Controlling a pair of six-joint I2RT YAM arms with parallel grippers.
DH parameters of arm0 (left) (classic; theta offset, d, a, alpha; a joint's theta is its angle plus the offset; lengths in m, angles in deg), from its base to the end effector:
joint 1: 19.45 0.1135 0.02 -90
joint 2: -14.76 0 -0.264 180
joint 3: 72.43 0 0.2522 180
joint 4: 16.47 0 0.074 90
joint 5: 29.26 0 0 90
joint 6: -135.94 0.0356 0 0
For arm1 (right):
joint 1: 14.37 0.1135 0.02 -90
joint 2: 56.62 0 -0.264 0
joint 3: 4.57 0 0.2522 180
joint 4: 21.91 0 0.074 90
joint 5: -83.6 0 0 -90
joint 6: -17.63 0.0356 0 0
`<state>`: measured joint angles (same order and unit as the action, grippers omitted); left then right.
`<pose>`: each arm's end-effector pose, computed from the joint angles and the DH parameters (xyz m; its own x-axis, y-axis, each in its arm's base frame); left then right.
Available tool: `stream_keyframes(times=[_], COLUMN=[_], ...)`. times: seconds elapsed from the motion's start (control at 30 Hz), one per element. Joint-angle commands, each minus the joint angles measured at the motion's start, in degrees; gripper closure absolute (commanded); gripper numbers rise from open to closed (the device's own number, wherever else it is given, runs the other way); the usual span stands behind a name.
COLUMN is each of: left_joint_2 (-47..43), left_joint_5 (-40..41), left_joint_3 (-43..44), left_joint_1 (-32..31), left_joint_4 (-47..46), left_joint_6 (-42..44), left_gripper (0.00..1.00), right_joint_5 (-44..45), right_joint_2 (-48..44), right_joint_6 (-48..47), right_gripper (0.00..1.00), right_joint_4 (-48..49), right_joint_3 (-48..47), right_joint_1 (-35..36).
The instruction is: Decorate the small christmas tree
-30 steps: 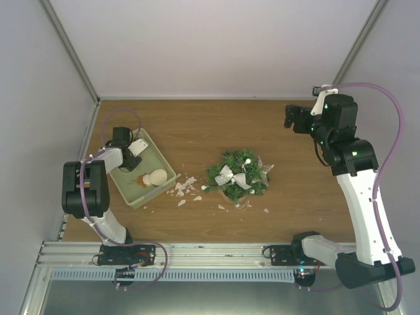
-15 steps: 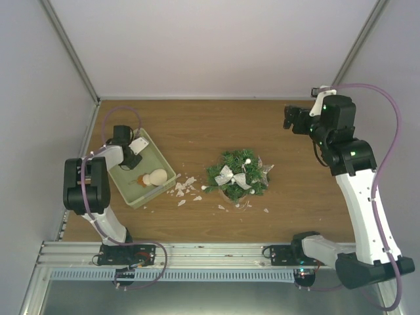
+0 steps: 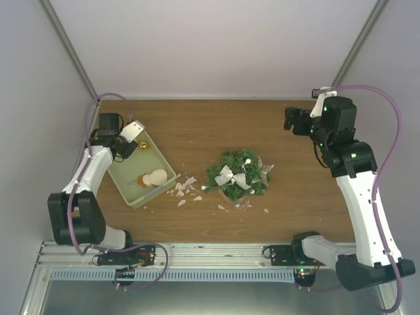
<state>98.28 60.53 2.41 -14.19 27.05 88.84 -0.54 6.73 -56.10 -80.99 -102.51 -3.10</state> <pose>0.3054 0.0280 0.2512 -0.6373 0.6249 -0.4510 0.4701 0.7789 0.4151 0.2055 0.0372 0.4473 -0.4192 0.2006 -0.8854 0.0147 0.9766 0.2143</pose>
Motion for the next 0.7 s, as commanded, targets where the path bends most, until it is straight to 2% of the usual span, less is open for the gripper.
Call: stream_keyframes(times=[0.0, 0.13, 0.23, 0.4, 0.53, 0.67], left_joint_2=[-4.9, -6.6, -7.7, -7.9, -7.9, -8.8], left_joint_5=[-4.2, -6.6, -11.5, -17.6, -17.8, -14.4], left_joint_3=[3.9, 8.3, 12.7, 20.2, 22.3, 19.0], left_joint_1=[0.3, 0.3, 0.0, -3.7, -6.5, -6.6], left_joint_4=[6.4, 11.2, 14.4, 18.8, 19.1, 19.0], left_joint_6=[-0.4, -0.5, -1.2, -2.9, -3.5, -2.5], left_gripper=[1.00, 1.00, 1.00, 1.00, 1.00, 1.00], right_joint_5=[-0.6, -2.3, -5.0, -7.1, -7.3, -8.3], right_joint_2=[-0.9, -1.5, -2.4, -3.2, -3.9, -4.5], right_joint_6=[-0.4, -0.6, -2.1, -5.0, -5.6, -5.5], right_gripper=[0.05, 0.05, 0.05, 0.05, 0.05, 0.05], right_joint_4=[1.6, 2.3, 2.9, 1.3, 0.4, 0.0], right_joint_3=[-0.3, -0.2, 0.0, -1.0, -1.1, -0.2], right_joint_1=[-0.5, -0.5, -0.5, -0.5, -0.5, -0.5])
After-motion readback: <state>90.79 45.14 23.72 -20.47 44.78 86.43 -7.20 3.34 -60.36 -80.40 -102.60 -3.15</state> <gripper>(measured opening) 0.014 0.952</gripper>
